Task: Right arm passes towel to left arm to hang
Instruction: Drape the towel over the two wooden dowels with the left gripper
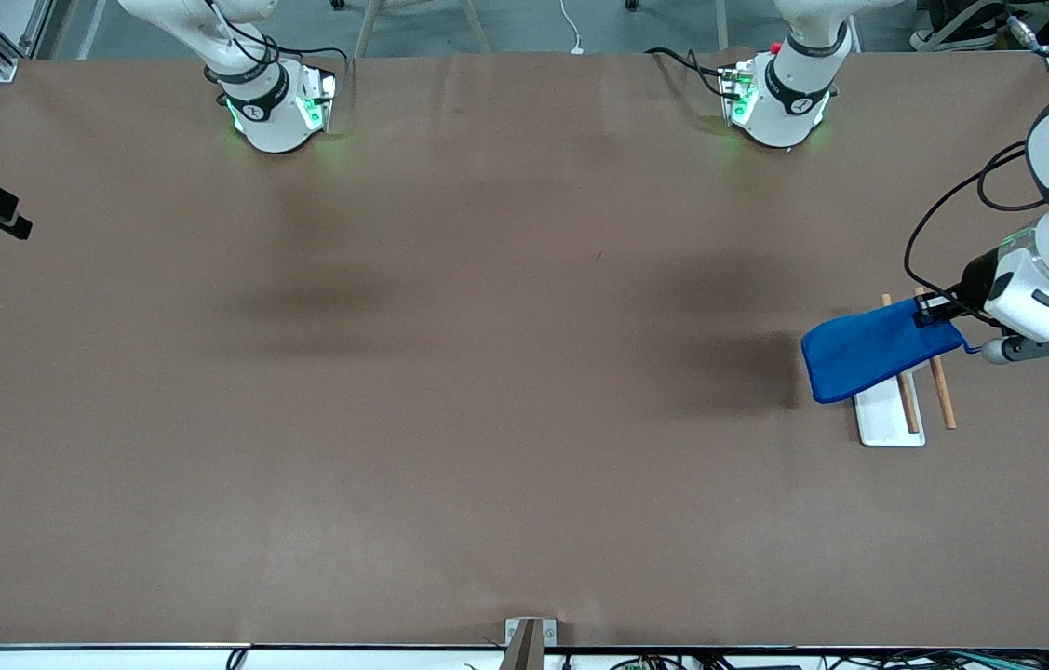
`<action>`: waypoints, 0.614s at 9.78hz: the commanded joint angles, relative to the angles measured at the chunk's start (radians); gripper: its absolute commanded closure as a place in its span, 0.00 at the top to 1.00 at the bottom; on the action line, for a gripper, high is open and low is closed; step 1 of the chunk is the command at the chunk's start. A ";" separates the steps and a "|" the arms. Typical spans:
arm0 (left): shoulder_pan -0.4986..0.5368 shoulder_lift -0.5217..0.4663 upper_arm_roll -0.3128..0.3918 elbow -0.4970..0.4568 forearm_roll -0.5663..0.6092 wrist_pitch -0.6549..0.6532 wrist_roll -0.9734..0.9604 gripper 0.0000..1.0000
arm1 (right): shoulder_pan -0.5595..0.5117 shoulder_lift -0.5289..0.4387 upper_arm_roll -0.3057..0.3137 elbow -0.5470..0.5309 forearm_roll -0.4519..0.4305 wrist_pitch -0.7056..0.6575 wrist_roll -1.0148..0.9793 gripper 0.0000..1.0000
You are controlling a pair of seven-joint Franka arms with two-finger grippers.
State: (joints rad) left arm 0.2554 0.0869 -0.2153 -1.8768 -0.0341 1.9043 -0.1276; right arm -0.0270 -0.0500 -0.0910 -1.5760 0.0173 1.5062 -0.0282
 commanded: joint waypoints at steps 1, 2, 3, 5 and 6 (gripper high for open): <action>0.028 0.025 0.001 -0.028 0.037 0.022 0.049 0.01 | -0.021 -0.001 0.017 0.002 -0.007 -0.006 -0.013 1.00; 0.039 0.033 0.001 -0.028 0.065 0.025 0.069 0.01 | -0.018 -0.001 0.019 0.004 -0.005 -0.006 -0.013 1.00; 0.042 0.039 0.008 -0.027 0.077 0.025 0.072 0.01 | -0.018 0.001 0.019 0.004 -0.005 -0.004 -0.012 1.00; 0.048 0.056 0.017 -0.016 0.086 0.027 0.138 0.01 | -0.018 0.001 0.019 0.004 -0.005 -0.004 -0.012 1.00; 0.053 0.059 0.030 -0.012 0.086 0.027 0.178 0.01 | -0.019 0.001 0.019 0.004 -0.005 -0.006 -0.012 1.00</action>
State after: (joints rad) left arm 0.3002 0.1206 -0.1923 -1.8824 0.0333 1.9149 0.0071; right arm -0.0278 -0.0488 -0.0873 -1.5760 0.0173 1.5065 -0.0292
